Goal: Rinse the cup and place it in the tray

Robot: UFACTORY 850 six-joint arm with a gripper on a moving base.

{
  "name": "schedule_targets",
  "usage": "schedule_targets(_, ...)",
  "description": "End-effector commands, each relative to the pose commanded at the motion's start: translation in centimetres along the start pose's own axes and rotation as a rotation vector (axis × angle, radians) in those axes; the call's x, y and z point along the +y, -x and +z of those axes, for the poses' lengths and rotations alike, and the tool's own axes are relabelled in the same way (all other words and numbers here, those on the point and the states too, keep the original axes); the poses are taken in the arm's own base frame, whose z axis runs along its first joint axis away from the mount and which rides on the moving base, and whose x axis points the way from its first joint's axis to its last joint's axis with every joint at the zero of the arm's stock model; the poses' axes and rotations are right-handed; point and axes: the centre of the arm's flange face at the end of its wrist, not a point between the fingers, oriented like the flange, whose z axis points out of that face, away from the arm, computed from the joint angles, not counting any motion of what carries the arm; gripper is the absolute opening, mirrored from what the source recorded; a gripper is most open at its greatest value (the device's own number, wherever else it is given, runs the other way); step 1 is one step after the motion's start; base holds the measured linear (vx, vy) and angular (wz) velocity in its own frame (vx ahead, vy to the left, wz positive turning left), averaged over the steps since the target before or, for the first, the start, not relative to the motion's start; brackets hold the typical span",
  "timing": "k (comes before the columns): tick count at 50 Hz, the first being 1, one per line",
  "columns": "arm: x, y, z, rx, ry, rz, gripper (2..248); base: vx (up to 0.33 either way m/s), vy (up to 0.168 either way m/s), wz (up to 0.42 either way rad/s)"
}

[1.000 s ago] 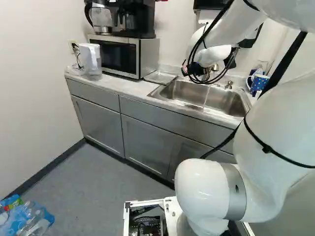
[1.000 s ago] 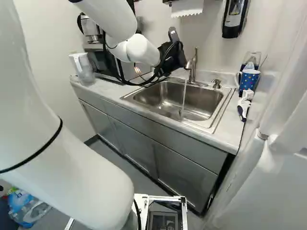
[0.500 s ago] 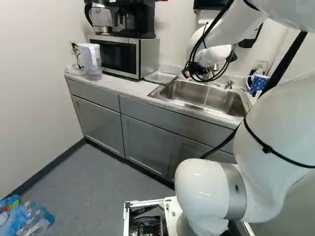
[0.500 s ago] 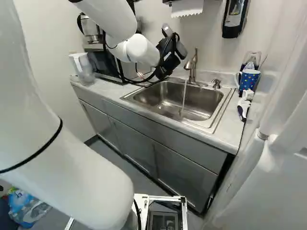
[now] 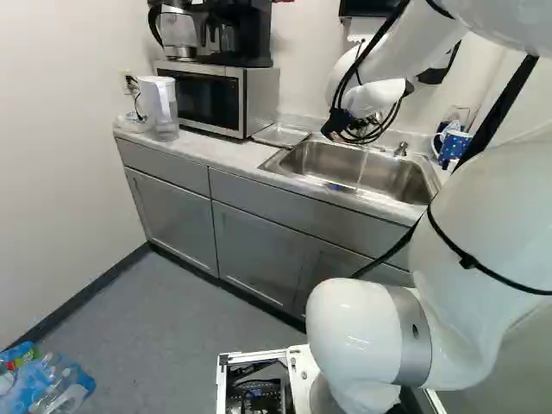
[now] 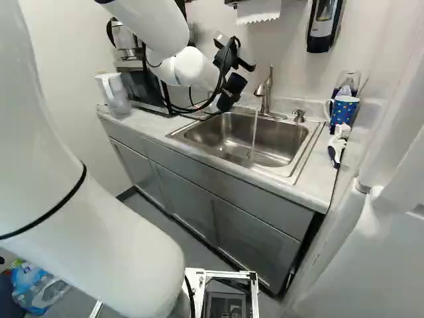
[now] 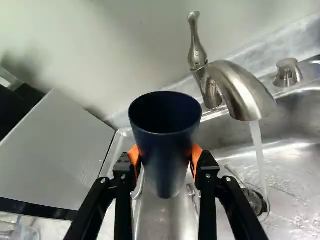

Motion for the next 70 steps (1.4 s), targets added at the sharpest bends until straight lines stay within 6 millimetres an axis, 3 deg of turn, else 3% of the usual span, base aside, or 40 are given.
schedule_targets(47, 0.00, 0.00, 0.00, 0.000, 0.000, -0.495, 120, 0.000, 0.000, 0.000)
schedule_targets(70, -0.30, 0.08, 0.18, -0.002, -0.005, -0.497, 120, 0.000, 0.000, 0.000)
